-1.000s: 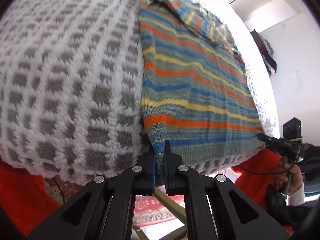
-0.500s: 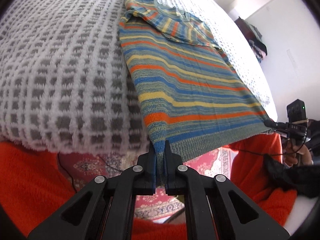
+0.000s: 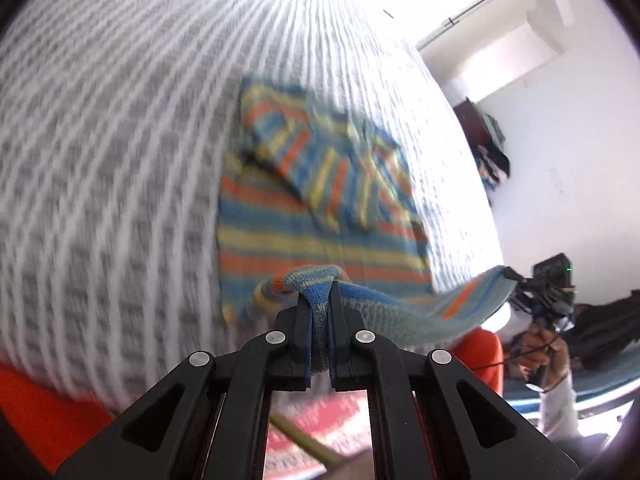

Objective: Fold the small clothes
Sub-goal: 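Lift the hem with both grippers, fold it up onto the collar, release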

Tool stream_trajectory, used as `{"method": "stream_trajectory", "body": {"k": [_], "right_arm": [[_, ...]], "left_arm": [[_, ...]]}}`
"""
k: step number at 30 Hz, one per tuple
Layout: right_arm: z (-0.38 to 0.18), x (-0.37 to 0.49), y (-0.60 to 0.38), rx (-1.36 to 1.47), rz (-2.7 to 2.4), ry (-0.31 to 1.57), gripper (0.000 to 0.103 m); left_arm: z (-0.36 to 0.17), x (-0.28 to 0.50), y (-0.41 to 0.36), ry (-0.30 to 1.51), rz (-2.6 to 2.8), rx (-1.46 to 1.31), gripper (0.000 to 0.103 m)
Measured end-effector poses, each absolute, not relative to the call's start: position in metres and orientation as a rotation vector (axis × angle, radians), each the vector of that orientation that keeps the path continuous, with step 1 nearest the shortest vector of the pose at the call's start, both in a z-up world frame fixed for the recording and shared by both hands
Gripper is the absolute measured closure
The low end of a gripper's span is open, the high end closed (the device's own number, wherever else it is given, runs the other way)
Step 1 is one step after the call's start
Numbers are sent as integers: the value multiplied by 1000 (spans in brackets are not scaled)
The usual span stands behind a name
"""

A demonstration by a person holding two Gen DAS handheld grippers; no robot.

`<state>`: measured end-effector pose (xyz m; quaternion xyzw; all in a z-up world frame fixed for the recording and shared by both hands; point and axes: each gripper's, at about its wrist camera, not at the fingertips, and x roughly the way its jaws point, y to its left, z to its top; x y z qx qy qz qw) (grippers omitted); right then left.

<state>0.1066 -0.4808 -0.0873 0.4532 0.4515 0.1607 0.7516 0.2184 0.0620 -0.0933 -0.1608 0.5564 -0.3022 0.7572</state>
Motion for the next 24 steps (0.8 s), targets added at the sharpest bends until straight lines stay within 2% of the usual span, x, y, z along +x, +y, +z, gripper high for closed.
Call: {"method": "stream_trajectory", "body": {"k": [5, 12, 13, 14, 15, 16, 17, 18, 21, 24], "right_arm": [[-83, 218, -504, 959, 278, 907, 97], [-130, 336, -531, 967, 123, 934, 97], [-140, 348, -535, 962, 95, 939, 93], [-148, 357, -538, 961, 68, 938, 91], [-157, 367, -540, 959, 27, 948, 82], [-166, 373, -544, 968, -6, 959, 58], [-172, 376, -547, 982, -29, 955, 45], [-176, 376, -551, 998, -41, 937, 39], [-173, 368, -557, 998, -23, 913, 39], [-169, 360, -544, 940, 63, 969, 39]], "left_arm": [[-91, 326, 27, 1192, -603, -349, 100], [-126, 435, -37, 1181, -497, -199, 98], [-133, 444, -44, 1183, -476, -162, 94], [-141, 453, -51, 1196, -445, -132, 84], [-152, 463, -55, 1222, -400, -108, 75], [-158, 470, -55, 1243, -367, -97, 54], [-163, 473, -53, 1250, -336, -93, 47], [-163, 475, -46, 1232, -305, -101, 47], [-157, 469, -28, 1168, -305, -164, 45], [-151, 444, -25, 1127, -364, -180, 43]]}}
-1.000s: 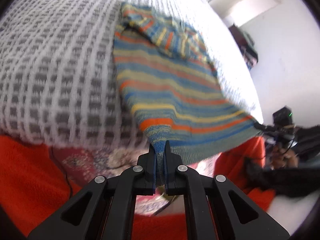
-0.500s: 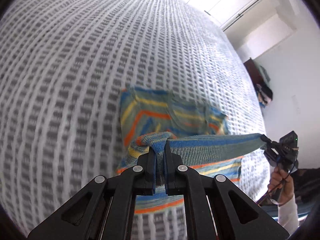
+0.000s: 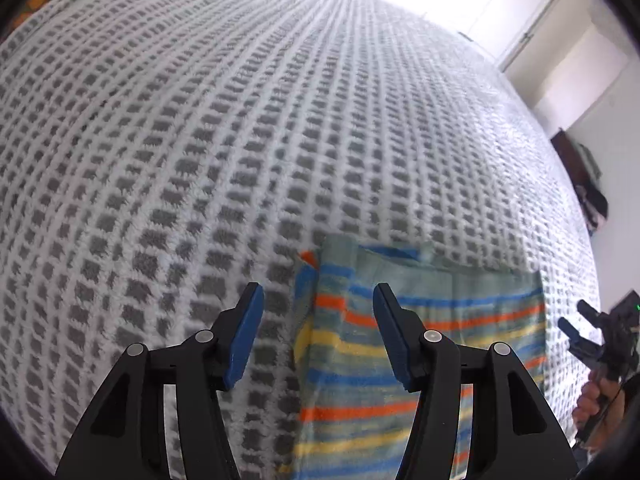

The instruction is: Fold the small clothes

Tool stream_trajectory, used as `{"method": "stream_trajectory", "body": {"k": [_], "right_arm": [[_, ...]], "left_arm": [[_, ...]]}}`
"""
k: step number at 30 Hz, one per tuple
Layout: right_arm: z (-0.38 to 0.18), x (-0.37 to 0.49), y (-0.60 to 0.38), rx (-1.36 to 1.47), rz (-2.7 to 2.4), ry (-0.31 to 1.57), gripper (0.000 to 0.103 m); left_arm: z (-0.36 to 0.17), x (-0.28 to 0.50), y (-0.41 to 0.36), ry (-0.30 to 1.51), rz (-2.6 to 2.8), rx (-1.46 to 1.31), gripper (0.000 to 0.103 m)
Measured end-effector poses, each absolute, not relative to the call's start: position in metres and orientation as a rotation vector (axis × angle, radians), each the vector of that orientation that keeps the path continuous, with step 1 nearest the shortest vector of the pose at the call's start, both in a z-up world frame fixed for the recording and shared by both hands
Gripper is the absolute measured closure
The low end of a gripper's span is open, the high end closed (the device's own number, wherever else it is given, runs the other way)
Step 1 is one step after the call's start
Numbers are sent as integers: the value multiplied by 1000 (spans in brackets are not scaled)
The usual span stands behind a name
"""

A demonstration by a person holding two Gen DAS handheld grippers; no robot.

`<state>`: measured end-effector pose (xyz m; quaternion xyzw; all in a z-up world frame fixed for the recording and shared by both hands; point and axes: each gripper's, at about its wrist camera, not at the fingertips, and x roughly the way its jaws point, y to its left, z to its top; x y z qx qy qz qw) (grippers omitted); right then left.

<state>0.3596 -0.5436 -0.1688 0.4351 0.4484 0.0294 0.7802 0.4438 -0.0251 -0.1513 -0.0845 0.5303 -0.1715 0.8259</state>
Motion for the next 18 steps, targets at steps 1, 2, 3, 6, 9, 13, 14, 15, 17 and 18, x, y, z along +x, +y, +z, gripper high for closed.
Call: {"method": "stream_trajectory", "body": {"k": [1, 2, 3, 6, 9, 13, 14, 15, 17, 18], "right_arm": [[-171, 359, -533, 936, 114, 998, 39], [-174, 359, -523, 937, 171, 1028, 39], [-178, 361, -512, 941, 222, 1059, 39], [-193, 366, -483, 923, 299, 1155, 39], [-203, 359, -483, 827, 210, 1192, 40], [-197, 323, -540, 784, -18, 1113, 41], [-191, 311, -548, 782, -26, 1094, 41], [-184, 300, -553, 797, -7, 1080, 41], [-173, 280, -551, 845, 62, 1072, 41], [-170, 271, -547, 860, 95, 1073, 41]], "left_arm": [[-153, 435, -30, 1123, -407, -176, 41], [-156, 424, -36, 1126, -459, -164, 38], [-161, 412, -47, 1136, -517, -139, 38], [-187, 389, -67, 1190, -518, 24, 37], [-207, 386, -43, 1222, -370, 93, 43], [-201, 391, 25, 1215, -210, -98, 41], [-197, 388, 34, 1214, -206, -135, 40], [-192, 382, 39, 1208, -229, -169, 40], [-181, 364, 34, 1186, -295, -189, 38], [-176, 351, 25, 1172, -340, -182, 38]]}}
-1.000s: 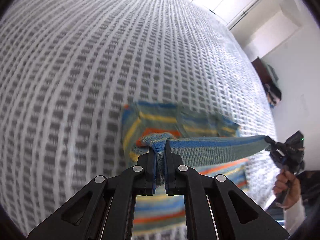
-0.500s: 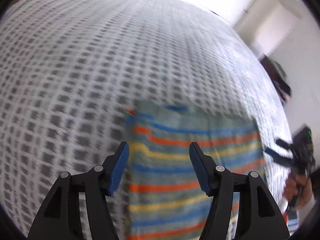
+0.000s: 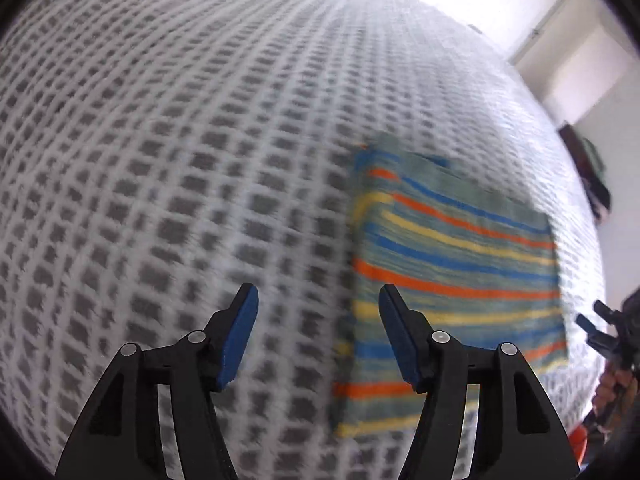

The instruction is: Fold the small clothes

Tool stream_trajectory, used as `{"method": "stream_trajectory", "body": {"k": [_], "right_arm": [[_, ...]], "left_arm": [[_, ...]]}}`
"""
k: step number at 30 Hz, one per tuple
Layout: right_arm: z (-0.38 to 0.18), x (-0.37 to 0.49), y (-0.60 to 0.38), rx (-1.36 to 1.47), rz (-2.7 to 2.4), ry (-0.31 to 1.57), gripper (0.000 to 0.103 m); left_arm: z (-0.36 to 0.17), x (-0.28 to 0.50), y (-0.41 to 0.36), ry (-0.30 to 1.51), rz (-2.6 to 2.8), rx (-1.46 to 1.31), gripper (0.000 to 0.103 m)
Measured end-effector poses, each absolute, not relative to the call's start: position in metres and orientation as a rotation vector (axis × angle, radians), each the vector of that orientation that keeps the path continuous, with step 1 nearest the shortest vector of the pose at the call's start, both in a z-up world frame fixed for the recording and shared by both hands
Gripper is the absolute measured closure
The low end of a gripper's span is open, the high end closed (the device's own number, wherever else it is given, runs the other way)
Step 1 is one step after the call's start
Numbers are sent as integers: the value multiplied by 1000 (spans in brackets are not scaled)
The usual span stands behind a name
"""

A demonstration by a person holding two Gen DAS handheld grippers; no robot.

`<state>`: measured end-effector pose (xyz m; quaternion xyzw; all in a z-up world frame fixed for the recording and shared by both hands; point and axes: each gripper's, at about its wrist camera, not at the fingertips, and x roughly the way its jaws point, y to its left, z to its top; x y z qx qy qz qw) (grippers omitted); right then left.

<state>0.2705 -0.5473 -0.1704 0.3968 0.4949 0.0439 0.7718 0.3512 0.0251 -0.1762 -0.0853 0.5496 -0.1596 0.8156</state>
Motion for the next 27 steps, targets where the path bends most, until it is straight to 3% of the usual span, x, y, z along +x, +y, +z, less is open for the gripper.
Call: {"method": "stream_trajectory", "body": {"k": [5, 7, 10, 15, 19, 22, 23, 24, 25, 27], "right_arm": [[-182, 218, -519, 1011, 178, 1082, 41], [-199, 206, -511, 1039, 176, 1108, 41], [-216, 191, -520, 997, 33, 1145, 41], [-204, 166, -530, 1105, 94, 1058, 41], [-232, 171, -515, 1205, 70, 1096, 40], [-238, 175, -519, 1273, 53, 1013, 40], [-238, 176, -521, 1295, 57, 985, 43], [-238, 180, -521, 1298, 62, 973, 59], [-237, 182, -524, 1271, 55, 983, 89], [-237, 187, -524, 1220, 24, 1040, 93]], "left_arm": [[-177, 306, -31, 1152, -486, -79, 25], [-194, 300, -52, 1201, -451, 13, 25], [-209, 293, -56, 1265, -371, 75, 35], [-178, 264, -62, 1203, -460, 25, 30], [-168, 238, -95, 1190, -575, 46, 30], [-157, 214, -127, 1174, -673, 128, 30], [-155, 208, -138, 1169, -696, 149, 30], [-154, 204, -149, 1168, -726, 155, 30], [-151, 198, -156, 1169, -744, 147, 30], [-149, 194, -178, 1160, -789, 143, 30]]}}
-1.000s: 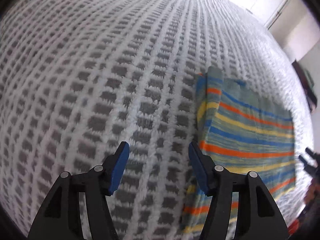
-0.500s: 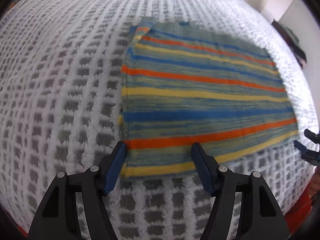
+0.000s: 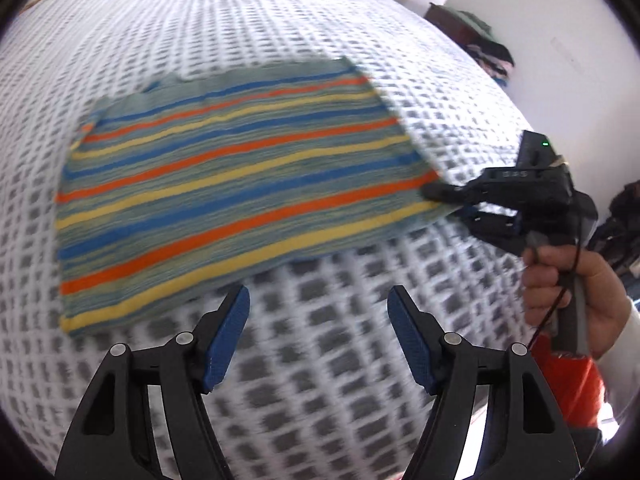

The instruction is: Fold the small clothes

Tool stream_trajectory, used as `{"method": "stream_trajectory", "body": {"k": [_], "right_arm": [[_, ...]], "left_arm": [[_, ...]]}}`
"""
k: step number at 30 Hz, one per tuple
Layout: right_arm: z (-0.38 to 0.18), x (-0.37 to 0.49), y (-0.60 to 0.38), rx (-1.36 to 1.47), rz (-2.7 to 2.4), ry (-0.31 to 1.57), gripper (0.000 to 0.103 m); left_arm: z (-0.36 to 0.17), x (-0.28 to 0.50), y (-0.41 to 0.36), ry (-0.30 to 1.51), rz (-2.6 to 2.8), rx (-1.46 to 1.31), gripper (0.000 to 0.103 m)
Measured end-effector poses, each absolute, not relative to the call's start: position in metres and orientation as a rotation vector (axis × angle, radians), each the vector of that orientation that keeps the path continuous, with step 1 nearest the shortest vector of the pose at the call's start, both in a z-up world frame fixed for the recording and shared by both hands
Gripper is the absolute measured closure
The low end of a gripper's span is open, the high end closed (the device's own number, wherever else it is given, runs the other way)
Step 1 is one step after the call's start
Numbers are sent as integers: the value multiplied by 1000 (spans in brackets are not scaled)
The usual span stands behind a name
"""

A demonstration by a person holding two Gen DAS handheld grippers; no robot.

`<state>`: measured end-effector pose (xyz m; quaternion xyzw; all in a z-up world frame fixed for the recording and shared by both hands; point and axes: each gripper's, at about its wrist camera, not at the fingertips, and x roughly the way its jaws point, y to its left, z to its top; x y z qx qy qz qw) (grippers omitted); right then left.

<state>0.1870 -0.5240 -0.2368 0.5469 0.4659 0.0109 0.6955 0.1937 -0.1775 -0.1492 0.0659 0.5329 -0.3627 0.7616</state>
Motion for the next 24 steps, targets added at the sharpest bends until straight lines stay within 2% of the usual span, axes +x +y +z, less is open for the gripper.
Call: {"method": "stream_trajectory", "body": {"k": [7, 9, 11, 13, 17, 20, 22, 24], "right_arm": [[-213, 204, -523, 1262, 165, 1059, 93], [-208, 211, -524, 1265, 217, 1087, 93], [-205, 220, -521, 1266, 257, 1118, 93], [-204, 227, -519, 1273, 297, 1154, 93], [-209, 239, -516, 1293, 333, 1172, 92], [-203, 251, -527, 1260, 328, 1145, 81], [-206, 264, -541, 1287, 271, 1098, 47], [-212, 284, -551, 1266, 208, 1098, 44]], "left_arm": [[-141, 160, -268, 902, -1015, 461, 31], [-150, 162, -294, 870, -1026, 553, 42], [-162, 168, -312, 866, -1004, 613, 65], [-167, 174, -321, 852, -980, 625, 73], [-167, 176, -325, 794, -954, 595, 98], [-159, 180, -315, 782, -946, 508, 99], [-151, 178, -307, 756, -943, 475, 99], [-142, 178, -299, 741, -936, 431, 99]]}}
